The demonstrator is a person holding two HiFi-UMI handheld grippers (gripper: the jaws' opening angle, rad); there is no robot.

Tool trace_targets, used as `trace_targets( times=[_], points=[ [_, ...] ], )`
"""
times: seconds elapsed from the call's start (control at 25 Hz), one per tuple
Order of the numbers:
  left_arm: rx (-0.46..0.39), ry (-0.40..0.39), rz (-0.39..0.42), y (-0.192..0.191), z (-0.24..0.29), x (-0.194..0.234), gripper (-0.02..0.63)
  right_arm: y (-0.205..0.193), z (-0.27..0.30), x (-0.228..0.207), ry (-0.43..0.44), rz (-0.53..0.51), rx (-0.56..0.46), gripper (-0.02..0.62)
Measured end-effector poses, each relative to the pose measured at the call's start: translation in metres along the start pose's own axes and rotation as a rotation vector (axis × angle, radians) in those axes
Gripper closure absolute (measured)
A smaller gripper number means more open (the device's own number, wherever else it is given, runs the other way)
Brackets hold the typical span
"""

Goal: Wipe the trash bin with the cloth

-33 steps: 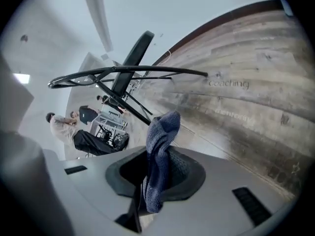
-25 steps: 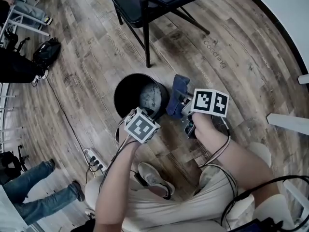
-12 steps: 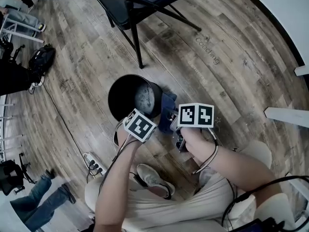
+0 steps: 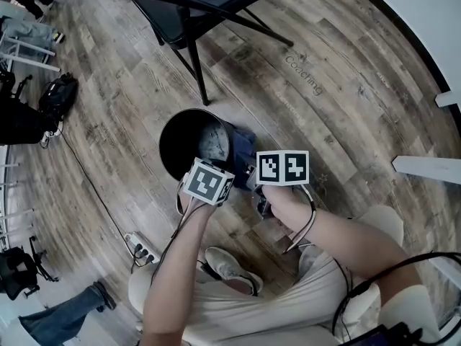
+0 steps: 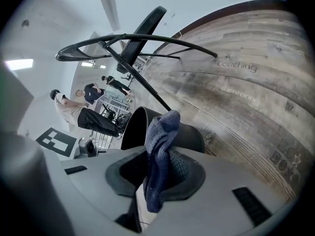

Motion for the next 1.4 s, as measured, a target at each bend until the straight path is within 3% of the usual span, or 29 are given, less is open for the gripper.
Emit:
trace_targets(
  times=[0.32, 0.6, 0.84, 1.08, 1.28, 1.4],
  points=[
    [-0.026, -0.075, -0.018, -0.011, -0.01, 0.004, 0.568, -0.003, 0.018, 0.006, 0.018, 0.084, -0.003, 0.532],
    [-0.031, -0.053, 0.016, -0.014, -0.009, 0.005, 0.571, -0.011, 0.042, -0.022, -0.07, 0.114, -0.021, 0.532],
    [-0.036, -0.051, 0.028, -0.014, -0.008, 0.004, 0.572, -0.028, 0.082, -0.085, -0.02, 0.407, -0.088, 0.532],
    [-0.068, -0.041, 0.076, -0.014, -0.008, 0.005, 0.572, -0.04, 0.118, -0.125, -0.106, 0.347, -0.008, 0.532],
    [-0.054, -0.061, 0.085, -0.02, -0.008, 0.0, 0.572, -0.065, 0.136, -0.152, -0.093, 0.395, 0.067, 0.532],
    [-0.053, -0.102, 0.107, -0.022, -0.011, 0.004, 0.569, -0.058, 0.135, -0.149, -0.098, 0.306, 0.092, 0.532]
  ],
)
Point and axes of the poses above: the fingertips, and each gripper's own axes: z forward along the fingers, x to its left, y out of its top, the point moved 5 cm from there along -z, backward along the fingers, and after that the axes turned 4 degrees about -z, right-handed, at the moved point
